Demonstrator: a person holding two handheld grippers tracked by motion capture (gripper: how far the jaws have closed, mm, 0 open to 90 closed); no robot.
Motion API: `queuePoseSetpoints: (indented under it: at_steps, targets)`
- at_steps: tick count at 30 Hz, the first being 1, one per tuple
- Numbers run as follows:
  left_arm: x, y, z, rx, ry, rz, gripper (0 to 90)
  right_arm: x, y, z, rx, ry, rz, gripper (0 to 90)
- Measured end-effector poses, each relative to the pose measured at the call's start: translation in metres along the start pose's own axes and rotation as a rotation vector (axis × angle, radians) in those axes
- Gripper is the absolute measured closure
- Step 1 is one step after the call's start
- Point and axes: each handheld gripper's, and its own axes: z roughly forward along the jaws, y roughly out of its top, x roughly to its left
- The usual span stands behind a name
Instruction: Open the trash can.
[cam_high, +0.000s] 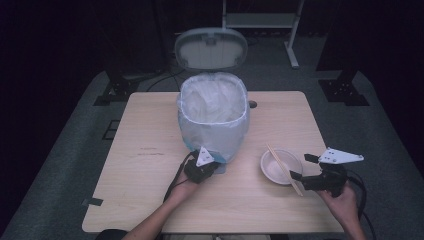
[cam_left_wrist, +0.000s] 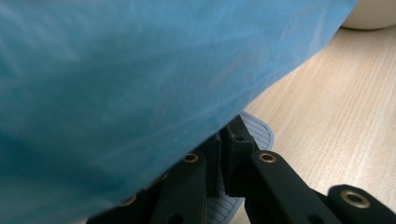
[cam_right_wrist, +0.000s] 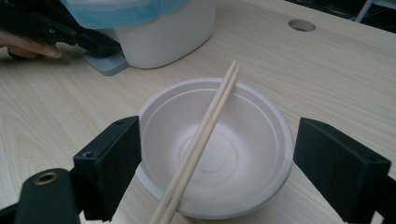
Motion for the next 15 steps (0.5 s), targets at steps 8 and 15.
queuePoseSetpoints:
  at_steps: [8, 15]
  targets:
    - [0.000, 0.000, 0.000, 0.002, 0.001, -0.002, 87.9, 0.006, 0.006, 0.006, 0.022, 0.007, -0.003, 13.7]
    - [0.000, 0.000, 0.000, 0.001, 0.000, -0.003, 87.8, 0.010, 0.013, 0.015, 0.061, 0.024, 0.010, 13.7]
